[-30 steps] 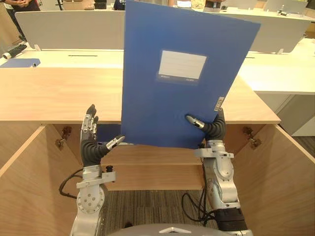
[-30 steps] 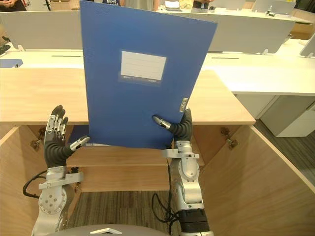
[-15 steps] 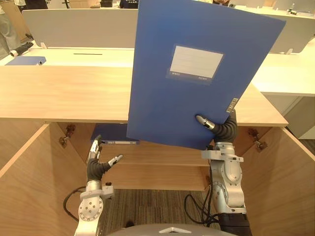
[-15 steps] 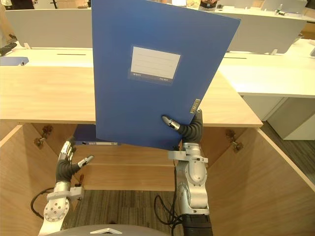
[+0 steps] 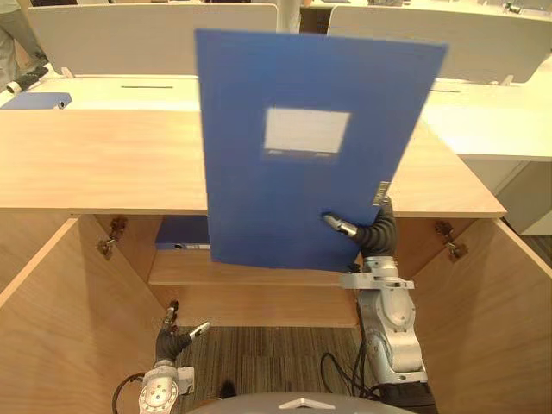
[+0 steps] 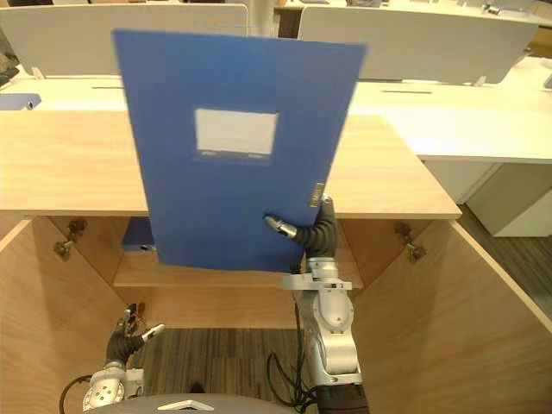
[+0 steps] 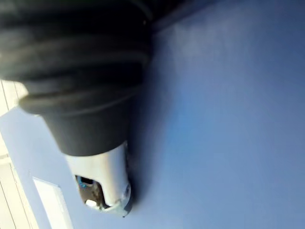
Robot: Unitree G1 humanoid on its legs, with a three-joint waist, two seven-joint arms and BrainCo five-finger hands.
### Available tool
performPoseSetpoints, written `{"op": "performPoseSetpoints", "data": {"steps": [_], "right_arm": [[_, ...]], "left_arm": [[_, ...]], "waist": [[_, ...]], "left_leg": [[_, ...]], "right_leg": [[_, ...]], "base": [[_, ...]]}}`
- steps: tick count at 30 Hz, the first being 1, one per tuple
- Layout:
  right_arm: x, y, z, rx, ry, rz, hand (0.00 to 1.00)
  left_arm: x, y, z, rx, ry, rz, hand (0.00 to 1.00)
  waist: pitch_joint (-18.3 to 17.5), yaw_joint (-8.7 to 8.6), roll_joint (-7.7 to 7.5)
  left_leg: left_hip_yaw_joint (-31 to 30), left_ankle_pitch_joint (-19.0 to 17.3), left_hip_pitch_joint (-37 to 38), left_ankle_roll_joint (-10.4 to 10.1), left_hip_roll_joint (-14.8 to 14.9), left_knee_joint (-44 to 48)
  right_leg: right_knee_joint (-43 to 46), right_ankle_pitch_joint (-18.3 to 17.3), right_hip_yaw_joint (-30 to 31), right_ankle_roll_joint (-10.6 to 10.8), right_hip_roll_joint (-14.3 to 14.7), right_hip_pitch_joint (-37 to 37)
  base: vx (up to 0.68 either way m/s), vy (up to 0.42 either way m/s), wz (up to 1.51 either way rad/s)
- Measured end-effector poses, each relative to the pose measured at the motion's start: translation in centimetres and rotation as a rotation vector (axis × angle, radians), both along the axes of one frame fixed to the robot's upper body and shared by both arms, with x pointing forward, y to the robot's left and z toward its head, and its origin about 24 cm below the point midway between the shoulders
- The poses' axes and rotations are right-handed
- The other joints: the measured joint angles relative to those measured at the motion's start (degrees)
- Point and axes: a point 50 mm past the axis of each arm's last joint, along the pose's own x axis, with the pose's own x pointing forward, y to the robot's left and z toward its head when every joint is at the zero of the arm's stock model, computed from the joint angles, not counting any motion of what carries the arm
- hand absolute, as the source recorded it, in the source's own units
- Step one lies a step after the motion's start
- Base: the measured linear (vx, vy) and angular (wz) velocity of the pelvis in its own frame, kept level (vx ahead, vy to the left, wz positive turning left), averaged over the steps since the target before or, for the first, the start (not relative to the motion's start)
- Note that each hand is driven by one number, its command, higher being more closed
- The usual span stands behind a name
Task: Walk over to the cabinet, pick up the folder, carry it to the office cabinet, place the folder inside the office cabinet, then close the office cabinet door
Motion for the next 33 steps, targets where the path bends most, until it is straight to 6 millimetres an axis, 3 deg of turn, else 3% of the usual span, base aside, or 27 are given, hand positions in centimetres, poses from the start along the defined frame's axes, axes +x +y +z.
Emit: {"op": "performPoseSetpoints", "data": {"steps": [4, 6, 8, 10, 12, 16, 20, 24, 26, 33], "right_arm": [[0.0, 1.3, 0.1, -0.107, -0.014, 0.043, 1.0], [0.6, 2.3, 1.3, -0.149, -0.074, 0.06, 1.0], [0.9, 3.4, 2.1, -0.185, -0.12, 0.078, 1.0], [0.9, 4.9, 2.9, -0.223, -0.168, 0.101, 1.0], [0.5, 5.7, 3.3, -0.235, -0.191, 0.109, 1.0], [-1.4, 6.8, 6.3, -0.223, -0.354, 0.105, 1.0], [-1.5, 6.9, 7.5, -0.245, -0.432, 0.049, 1.0], [-1.4, 6.2, 8.1, -0.255, -0.464, -0.025, 1.0], [-1.7, 5.8, 8.7, -0.25, -0.493, -0.053, 1.0], [-1.7, 5.2, 10.5, -0.228, -0.6, -0.109, 1.0]], "left_arm": [[0.6, 0.7, -0.3, 0.015, 0.008, 0.027, 0.0], [2.7, 1.3, 0.5, 0.044, -0.042, 0.029, 0.0], [4.0, 1.3, 1.1, 0.045, -0.082, 0.032, 0.0], [5.0, 0.9, 1.5, 0.03, -0.113, 0.048, 0.0], [5.2, 0.6, 1.6, 0.021, -0.123, 0.058, 0.0], [6.4, 0.0, 2.4, -0.008, -0.175, 0.082, 0.0], [8.1, -0.4, 4.3, -0.028, -0.276, 0.105, 0.0], [9.0, -0.8, 9.8, -0.04, -0.532, 0.132, 0.0], [8.7, -0.8, 11.2, -0.043, -0.594, 0.147, 0.0], [8.4, -0.5, 12.9, -0.065, -0.676, 0.183, 0.0]], "waist": [[3.19, 0.02, -0.15], [8.92, -0.16, 0.12], [11.5, 0.08, 1.27], [14.58, 0.41, 2.49], [15.22, 0.79, 3.03], [17.91, 1.05, 3.99], [19.49, 1.66, 4.13], [21.42, 3.01, 4.96], [21.83, 3.61, 5.54], [23.06, 5.08, 5.73]], "left_leg": [[0.43, 0.24, -3.16, 0.27, 0.06, 1.58], [0.69, -3.63, -10.96, 0.48, 1.57, 12.2], [1.52, -6.63, -17.81, 0.59, 3.54, 20.33], [2.44, -10.65, -24.36, 0.34, 5.33, 28.85], [3.2, -12.58, -28.13, 0.03, 6.32, 33.17], [3.33, -16.33, -38.91, -0.23, 8.73, 43.99], [3.26, -18.51, -46.72, -0.09, 10.73, 51.2], [2.33, -19.94, -53.84, 0.18, 11.5, 56.61], [1.68, -20.4, -56.42, 0.06, 11.58, 58.24], [0.29, -20.96, -63.04, 0.03, 11.41, 62.05]], "right_leg": [[2.77, 0.14, 0.86, -0.08, -0.06, -4.19], [7.03, -0.17, 1.11, -0.44, 0.02, -9.12], [11.77, -1.01, 2.13, -0.19, 0.75, -14.83], [20.55, -4.7, 3.74, -0.19, 0.94, -22.26], [25.39, -6.72, 4.3, -0.5, 0.89, -26.76], [36.95, -10.65, 5.45, -0.85, 1.0, -38.26], [44.36, -12.97, 5.85, -1.25, 1.47, -46.42], [50.46, -14.91, 5.95, -1.12, 1.59, -53.55], [52.27, -15.74, 5.79, -1.24, 1.5, -55.87], [57.87, -18.21, 5.34, -1.69, 0.99, -62.42]], "base": [[-0.01, 0.003, -0.05], [-0.11, -0.018, -0.03], [-0.17, -0.02, -0.25], [-0.18, 0.002, -0.28], [-0.14, 0.004, -0.19], [-0.1, -0.003, -0.14], [-0.08, -0.025, -0.09], [-0.05, -0.035, 0.03], [-0.01, -0.051, 0.1], [0.0, -0.082, 0.11]]}}
